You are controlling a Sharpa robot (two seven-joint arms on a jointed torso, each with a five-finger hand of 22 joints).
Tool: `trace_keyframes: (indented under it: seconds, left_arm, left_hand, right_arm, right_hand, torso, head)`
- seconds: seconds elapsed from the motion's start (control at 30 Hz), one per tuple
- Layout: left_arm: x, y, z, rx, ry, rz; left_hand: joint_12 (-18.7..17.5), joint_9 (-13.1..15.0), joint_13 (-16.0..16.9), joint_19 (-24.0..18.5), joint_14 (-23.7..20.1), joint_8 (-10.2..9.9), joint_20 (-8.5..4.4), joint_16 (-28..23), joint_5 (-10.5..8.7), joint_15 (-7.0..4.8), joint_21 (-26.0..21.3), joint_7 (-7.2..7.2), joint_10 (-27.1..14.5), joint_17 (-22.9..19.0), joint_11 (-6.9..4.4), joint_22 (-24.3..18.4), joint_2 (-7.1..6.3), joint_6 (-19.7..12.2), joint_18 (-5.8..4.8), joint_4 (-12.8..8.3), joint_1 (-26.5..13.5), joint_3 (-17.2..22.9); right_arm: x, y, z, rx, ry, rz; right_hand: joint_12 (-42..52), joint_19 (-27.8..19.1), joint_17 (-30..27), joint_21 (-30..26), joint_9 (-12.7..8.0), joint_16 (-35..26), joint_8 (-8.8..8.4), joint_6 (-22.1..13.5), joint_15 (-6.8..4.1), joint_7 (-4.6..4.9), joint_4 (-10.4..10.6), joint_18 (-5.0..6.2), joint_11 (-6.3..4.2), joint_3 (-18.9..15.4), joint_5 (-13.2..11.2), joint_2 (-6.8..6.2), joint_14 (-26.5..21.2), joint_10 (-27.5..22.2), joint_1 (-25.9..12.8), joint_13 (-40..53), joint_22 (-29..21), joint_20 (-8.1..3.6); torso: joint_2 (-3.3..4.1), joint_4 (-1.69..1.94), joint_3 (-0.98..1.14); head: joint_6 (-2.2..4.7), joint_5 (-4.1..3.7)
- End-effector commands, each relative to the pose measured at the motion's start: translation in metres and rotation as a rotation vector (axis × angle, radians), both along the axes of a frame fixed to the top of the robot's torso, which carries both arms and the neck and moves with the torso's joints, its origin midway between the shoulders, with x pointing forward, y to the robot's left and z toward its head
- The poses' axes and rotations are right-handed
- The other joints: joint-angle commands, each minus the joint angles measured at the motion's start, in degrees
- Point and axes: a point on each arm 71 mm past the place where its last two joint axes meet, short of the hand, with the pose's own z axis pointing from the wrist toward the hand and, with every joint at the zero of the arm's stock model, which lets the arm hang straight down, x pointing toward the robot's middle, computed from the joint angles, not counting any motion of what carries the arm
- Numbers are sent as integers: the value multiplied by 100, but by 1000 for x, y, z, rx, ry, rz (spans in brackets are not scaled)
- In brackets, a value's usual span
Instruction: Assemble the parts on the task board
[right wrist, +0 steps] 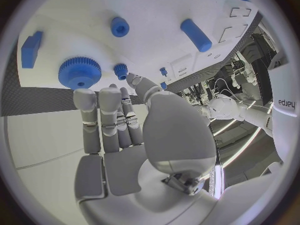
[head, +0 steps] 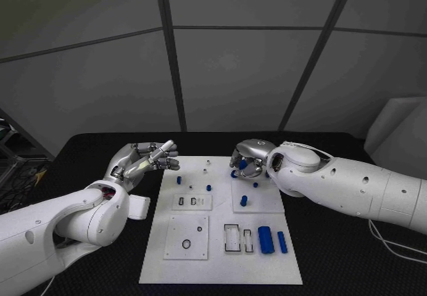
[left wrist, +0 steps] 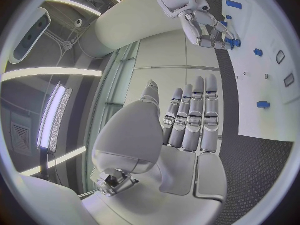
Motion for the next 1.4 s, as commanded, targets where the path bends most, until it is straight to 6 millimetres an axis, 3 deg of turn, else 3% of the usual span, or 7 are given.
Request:
trace_keyframes:
  seconds: [0.03, 0.27, 0.4, 0.57, 0.93, 1.2, 1.4]
  left_arm:
    - [0, -2, 1, -5, -1, -18]
    - [0, -1, 0, -8, 7, -17]
    - [0, -1, 0, -8, 9, -18]
    - [0, 0, 0, -7, 11, -17]
    - [1, 0, 0, -7, 15, -20]
    - [1, 1, -1, -6, 17, -19]
    - [1, 2, -1, -4, 18, -17]
  left_hand:
    - [-30, -10, -5, -18, -14, -37, 12, -36, -16, 1, -13, 22, 8, 11, 26, -11, 11, 27, -67, -9, -47, -44]
    - [-45, -10, -6, -20, -15, -51, 15, -50, -15, 5, -16, 28, 4, 20, 31, -14, 22, 24, -67, -4, -63, -53]
    - [-45, -10, -6, -20, -15, -51, 15, -50, -15, 5, -16, 28, 4, 20, 31, -14, 22, 24, -67, -4, -63, -53]
    - [-51, -10, -6, -21, -14, -56, 16, -56, -14, 6, -17, 30, 4, 24, 32, -15, 30, 23, -67, -1, -70, -56]
    - [-55, -10, -6, -22, -13, -60, 17, -61, -14, 7, -17, 31, 3, 27, 33, -16, 34, 23, -67, 0, -74, -59]
    - [-61, -11, -6, -22, -13, -65, 18, -66, -14, 8, -18, 33, 1, 30, 35, -17, 38, 21, -67, 0, -77, -62]
    - [-67, -11, -6, -23, -13, -70, 19, -71, -13, 9, -19, 35, -1, 33, 36, -18, 43, 20, -67, 0, -78, -63]
  right_arm:
    - [1, 2, 0, -38, 1, 5]
    - [3, 2, -2, -50, 14, 6]
    - [4, 3, -3, -55, 20, 7]
    - [4, 4, -4, -59, 25, 8]
    - [5, 6, -4, -56, 22, 8]
    - [2, 7, 6, 36, -68, 10]
    - [-3, 8, 15, 115, -129, 7]
  right_hand:
    - [25, 53, 85, 55, -4, 87, -4, -24, 26, -12, 40, -98, -1, 11, 15, -51, 96, -2, 10, 10, 76, -7]
    - [49, 213, 463, 293, 1, 457, 4, 17, 14, -17, 76, -151, -18, 88, 10, -21, 121, 105, 33, 13, 426, -9]
    - [55, 288, 613, 403, 3, 613, 7, 39, 7, -23, 87, -176, -30, 144, 7, -4, 127, 161, 56, 12, 588, -13]
    - [77, 395, 835, 548, 7, 829, 17, 86, -10, -31, 94, -211, -51, 229, -20, 24, 141, 271, 95, 17, 808, -22]
    - [147, 587, 1221, 834, 35, 1236, 92, 356, -75, -76, 53, -277, -138, 514, -413, 152, 140, 622, 278, 49, 1236, -74]
    - [157, 650, 1351, 938, 45, 1378, 125, 472, -92, -84, 5, -302, -159, 618, -494, 176, 138, 737, 366, 67, 1392, -94]
    - [157, 685, 1419, 985, 49, 1441, 133, 509, -94, -75, -18, -315, -162, 655, -480, 167, 139, 774, 391, 74, 1468, -98]
  torso:
    - [25, 5, 5]
    - [40, 12, 1]
    - [53, 13, 9]
    - [62, -1, 11]
    - [82, -3, 21]
    - [86, -19, 27]
    - [89, -13, 15]
  head:
    - [22, 33]
    - [28, 34]
    - [22, 49]
    - [12, 53]
    - [2, 50]
    - [10, 73]
    - [47, 74]
